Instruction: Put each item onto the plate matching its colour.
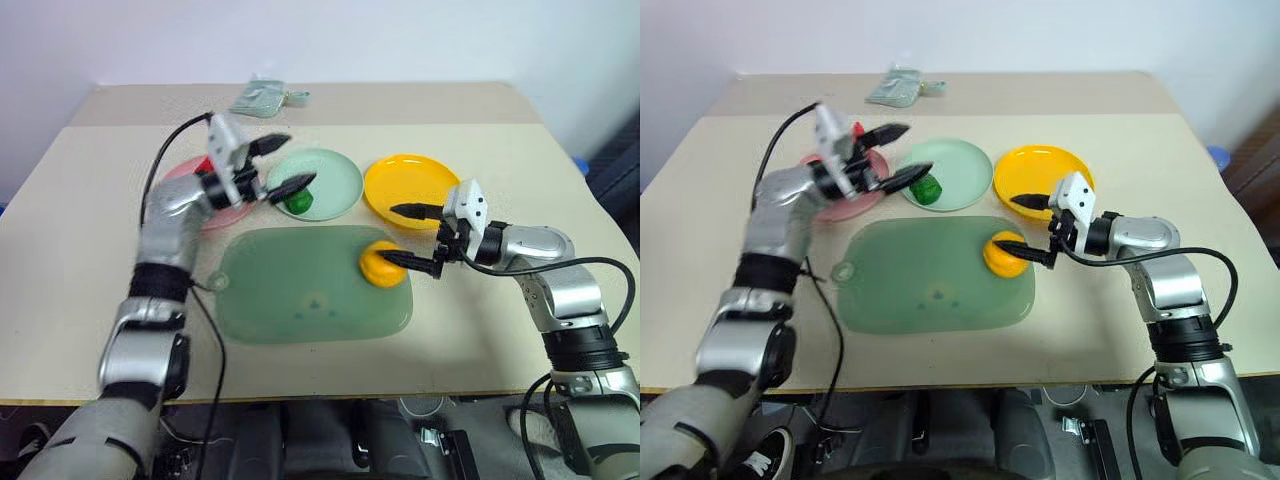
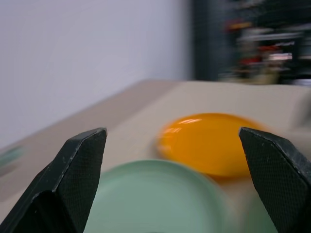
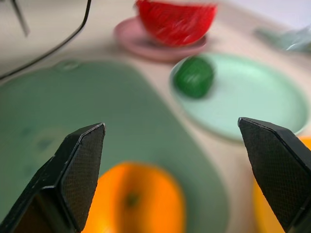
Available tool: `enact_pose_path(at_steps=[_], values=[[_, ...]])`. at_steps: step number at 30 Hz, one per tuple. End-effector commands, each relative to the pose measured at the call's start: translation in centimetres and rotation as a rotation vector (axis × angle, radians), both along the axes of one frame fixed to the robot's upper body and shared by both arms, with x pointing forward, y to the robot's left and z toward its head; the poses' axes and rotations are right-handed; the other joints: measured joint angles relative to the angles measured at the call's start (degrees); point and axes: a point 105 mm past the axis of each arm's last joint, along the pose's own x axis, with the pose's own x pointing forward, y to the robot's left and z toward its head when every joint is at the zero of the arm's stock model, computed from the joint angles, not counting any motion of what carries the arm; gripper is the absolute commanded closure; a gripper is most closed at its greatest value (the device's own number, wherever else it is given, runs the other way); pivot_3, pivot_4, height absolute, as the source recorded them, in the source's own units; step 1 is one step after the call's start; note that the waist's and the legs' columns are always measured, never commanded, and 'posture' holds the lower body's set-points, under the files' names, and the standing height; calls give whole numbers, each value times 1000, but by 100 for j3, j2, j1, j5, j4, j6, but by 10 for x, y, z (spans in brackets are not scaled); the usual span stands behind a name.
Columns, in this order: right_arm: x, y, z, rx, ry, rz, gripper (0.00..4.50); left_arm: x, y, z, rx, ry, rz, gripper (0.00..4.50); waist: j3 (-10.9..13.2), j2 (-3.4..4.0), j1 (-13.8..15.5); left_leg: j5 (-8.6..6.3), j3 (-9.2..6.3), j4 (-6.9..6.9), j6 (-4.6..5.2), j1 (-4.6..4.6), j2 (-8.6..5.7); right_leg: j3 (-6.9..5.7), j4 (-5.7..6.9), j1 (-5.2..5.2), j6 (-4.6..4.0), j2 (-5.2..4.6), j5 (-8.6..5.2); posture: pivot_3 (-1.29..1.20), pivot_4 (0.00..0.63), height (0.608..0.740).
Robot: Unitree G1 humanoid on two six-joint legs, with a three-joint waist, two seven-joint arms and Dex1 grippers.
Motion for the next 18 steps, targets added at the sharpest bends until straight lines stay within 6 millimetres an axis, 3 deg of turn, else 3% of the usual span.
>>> enact_pose_path(at_steps=[1, 4, 7, 11, 15, 18], values=[[-3, 4, 4, -43, -18, 33, 0, -38, 9, 16, -9, -10, -157, 58, 0, 0, 0, 0, -1, 4, 0, 0, 0, 0, 3, 1, 0, 0, 0, 0, 150, 740], [3, 0, -10, -102, -1, 10, 0, -64, 20, -13, 115, 86, -209, 58, -1, 1, 5, -1, -3, 7, 1, 2, 0, 0, 3, 5, 0, 0, 0, 0, 150, 740], [3, -2, -21, -134, 27, 11, 0, -73, 26, -29, 181, 122, -182, 58, -1, 1, 19, -1, -3, 5, 2, 2, 0, 0, 1, 5, -1, -1, -1, 0, 150, 740], [7, -8, -34, -191, 47, -13, 0, -83, 26, -36, 229, 140, -191, 58, -1, 0, 63, -1, -3, 8, 2, 1, 0, 0, 1, 5, -1, -2, 0, 0, 150, 740], [4, -8, -37, -172, 102, 2, 0, -90, 27, -31, 232, 117, -206, 58, -1, 1, 74, -1, -3, 6, 2, 2, 0, 0, 0, 4, -1, -1, -1, 0, 150, 740], [3, -11, -41, -193, 116, 1, 798, -88, 30, -32, 234, 118, -193, 0, -1, 1, 100, -1, -3, 6, 2, 2, 0, 0, 1, 4, -1, -1, -1, 0, 150, 740]])
